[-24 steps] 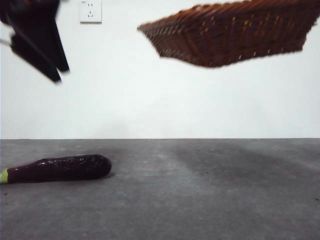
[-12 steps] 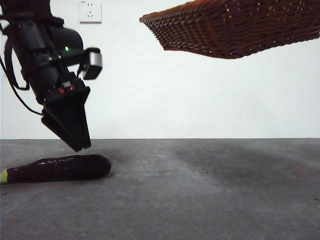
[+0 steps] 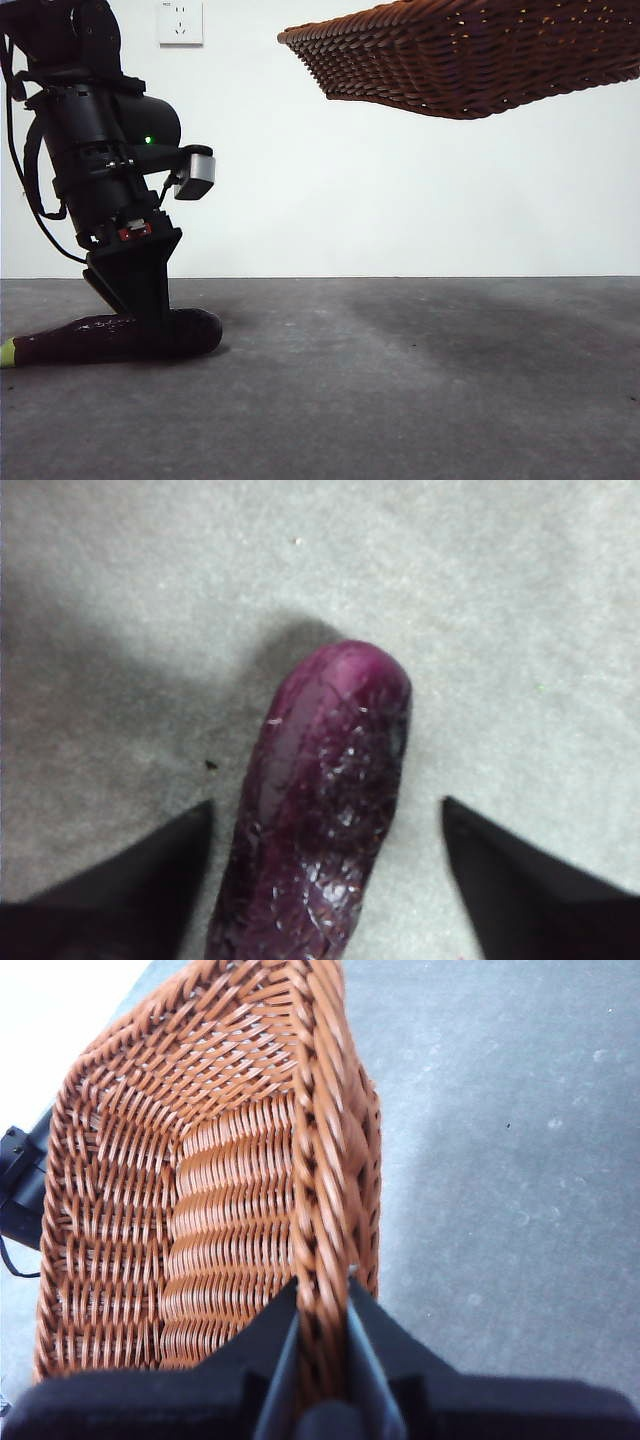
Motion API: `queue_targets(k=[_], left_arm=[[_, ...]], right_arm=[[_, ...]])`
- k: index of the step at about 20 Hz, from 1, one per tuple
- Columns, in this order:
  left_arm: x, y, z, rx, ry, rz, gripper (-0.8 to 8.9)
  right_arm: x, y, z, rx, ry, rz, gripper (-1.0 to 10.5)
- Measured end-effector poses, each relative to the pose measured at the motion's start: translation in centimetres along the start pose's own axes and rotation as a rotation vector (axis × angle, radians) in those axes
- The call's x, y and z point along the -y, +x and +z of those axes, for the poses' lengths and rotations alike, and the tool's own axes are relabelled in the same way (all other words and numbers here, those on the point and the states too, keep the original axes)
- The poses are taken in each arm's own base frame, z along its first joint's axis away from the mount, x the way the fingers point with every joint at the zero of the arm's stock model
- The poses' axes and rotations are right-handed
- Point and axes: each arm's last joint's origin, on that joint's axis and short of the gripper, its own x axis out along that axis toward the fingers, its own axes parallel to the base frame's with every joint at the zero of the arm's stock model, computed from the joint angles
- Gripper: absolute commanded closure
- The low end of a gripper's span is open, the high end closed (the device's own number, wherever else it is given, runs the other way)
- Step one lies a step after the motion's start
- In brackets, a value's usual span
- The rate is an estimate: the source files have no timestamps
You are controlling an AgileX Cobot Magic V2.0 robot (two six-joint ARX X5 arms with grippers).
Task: Help me put the vegetables on the table into the basket
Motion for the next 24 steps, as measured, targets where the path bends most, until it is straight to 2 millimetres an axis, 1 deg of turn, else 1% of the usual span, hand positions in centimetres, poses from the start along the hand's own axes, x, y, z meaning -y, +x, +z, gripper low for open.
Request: queue_targets(k=[1,5,7,10,11,12,13,16,18,20,23,24], left_arm=[[0.0,0.0,0.0,-0.001,-0.002,0.000,7.22],[0.0,0.0,-0.1,-0.005,-0.039,-0.004,7.32],[0.0,0.0,-0.1,-0.007,-0.069,-0.006,8.21],[0.0,-0.4,-0.6,-0.027,-0.100,-0.018,8.20],[-0.1,-1.0,-0.7,-0.015,-0.107,-0.008,8.20],[-0.1,-1.8,-0.8,0.003,-0.110,0.007,8.20],[-0.1,-3.1,-1.0,0.033,-0.112,0.031,8.20],[0.7,-7.4,-1.5,0.137,-0.110,0.114,8.20],[2.0,-10.7,-1.9,0.220,-0.087,0.178,8.20],[4.0,-14.1,-2.5,0.310,-0.052,0.243,8.20],[6.7,-17.6,-3.4,0.415,0.001,0.314,8.20],[7.6,-18.3,-3.5,0.440,0.026,0.323,8.20]], right_arm=[[0.0,0.0,0.0,0.000,-0.001,0.000,9.6],[0.0,0.0,0.0,-0.004,-0.001,0.000,9.6],[0.0,0.0,-0.1,-0.007,0.000,-0.001,9.6],[0.1,0.0,-0.2,-0.020,0.005,-0.017,9.6],[0.1,0.0,-0.3,-0.028,0.005,-0.024,9.6],[0.1,0.0,-0.4,-0.030,0.004,-0.028,9.6],[0.2,0.2,-0.5,-0.031,0.004,-0.029,9.6],[1.0,1.4,-1.7,-0.065,0.026,-0.040,9.6],[1.9,2.6,-3.0,-0.086,0.048,-0.044,9.6],[2.8,4.0,-4.6,-0.101,0.080,-0.047,9.6],[3.9,5.7,-7.1,-0.141,0.139,-0.047,9.6],[4.2,6.2,-7.9,-0.155,0.155,-0.038,9.6]])
